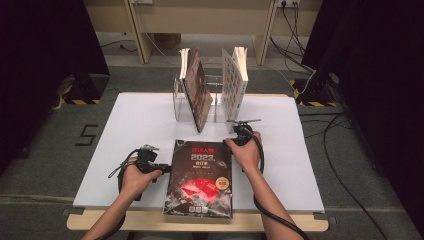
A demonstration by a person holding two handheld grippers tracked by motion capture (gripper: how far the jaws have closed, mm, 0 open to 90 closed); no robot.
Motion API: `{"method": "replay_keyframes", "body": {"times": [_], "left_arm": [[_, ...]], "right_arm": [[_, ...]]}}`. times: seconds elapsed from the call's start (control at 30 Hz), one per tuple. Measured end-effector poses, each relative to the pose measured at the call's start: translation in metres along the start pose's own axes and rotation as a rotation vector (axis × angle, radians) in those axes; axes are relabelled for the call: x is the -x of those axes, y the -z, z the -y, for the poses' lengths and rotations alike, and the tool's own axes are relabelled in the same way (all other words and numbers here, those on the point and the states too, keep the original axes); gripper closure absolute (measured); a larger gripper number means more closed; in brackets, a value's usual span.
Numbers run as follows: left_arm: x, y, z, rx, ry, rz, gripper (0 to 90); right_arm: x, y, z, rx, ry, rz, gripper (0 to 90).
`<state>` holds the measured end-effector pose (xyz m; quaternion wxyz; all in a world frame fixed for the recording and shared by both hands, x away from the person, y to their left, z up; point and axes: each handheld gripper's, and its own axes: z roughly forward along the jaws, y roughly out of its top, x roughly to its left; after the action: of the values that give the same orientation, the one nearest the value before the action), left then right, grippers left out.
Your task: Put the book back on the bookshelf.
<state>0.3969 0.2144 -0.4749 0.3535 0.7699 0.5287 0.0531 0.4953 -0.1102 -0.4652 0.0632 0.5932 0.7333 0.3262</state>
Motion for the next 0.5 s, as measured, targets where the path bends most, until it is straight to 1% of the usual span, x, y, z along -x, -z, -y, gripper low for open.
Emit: {"method": "replay_keyframes", "body": {"times": [0.03,0.07,0.1,0.13,0.17,0.2,0.27,0.33,0.4,0.43,0.47,0.5], "left_arm": [[0.001,0.0,-0.001,0.011,0.006,0.0,75.4],[0.001,-0.001,-0.002,0.015,0.008,-0.001,74.0],[0.001,-0.001,-0.002,0.015,0.008,-0.001,72.9],[0.003,-0.002,-0.004,0.033,0.009,-0.025,70.9],[0.003,-0.003,-0.004,0.038,0.012,-0.032,70.2],[0.003,-0.004,-0.005,0.041,0.018,-0.033,69.2],[0.003,-0.006,-0.005,0.049,0.023,-0.037,65.9],[0.003,-0.008,-0.006,0.05,0.015,-0.049,64.8],[0.003,-0.009,-0.007,0.046,0.02,-0.05,64.3],[0.003,-0.01,-0.007,0.041,0.015,-0.051,64.3],[0.002,-0.011,-0.007,0.039,0.014,-0.054,64.3],[0.003,-0.012,-0.008,0.034,0.017,-0.051,64.3]], "right_arm": [[0.002,-0.001,0.0,0.004,0.009,-0.004,55.8],[0.003,-0.001,-0.001,-0.003,-0.013,-0.006,55.8],[0.003,-0.001,-0.001,-0.003,-0.013,-0.006,55.8],[0.006,-0.002,-0.001,0.012,-0.014,-0.006,55.6],[0.007,-0.002,-0.002,0.012,-0.014,-0.009,55.5],[0.007,-0.002,-0.002,0.005,-0.026,-0.013,55.4],[0.009,-0.004,-0.002,0.013,-0.013,-0.018,55.4],[0.009,-0.004,-0.003,0.004,-0.025,-0.018,55.4],[0.009,-0.006,-0.003,0.013,-0.018,-0.026,55.3],[0.009,-0.007,-0.003,0.012,-0.016,-0.03,55.3],[0.008,-0.007,-0.003,0.002,-0.03,-0.034,55.3],[0.008,-0.008,-0.003,0.006,-0.022,-0.031,55.3]]}}
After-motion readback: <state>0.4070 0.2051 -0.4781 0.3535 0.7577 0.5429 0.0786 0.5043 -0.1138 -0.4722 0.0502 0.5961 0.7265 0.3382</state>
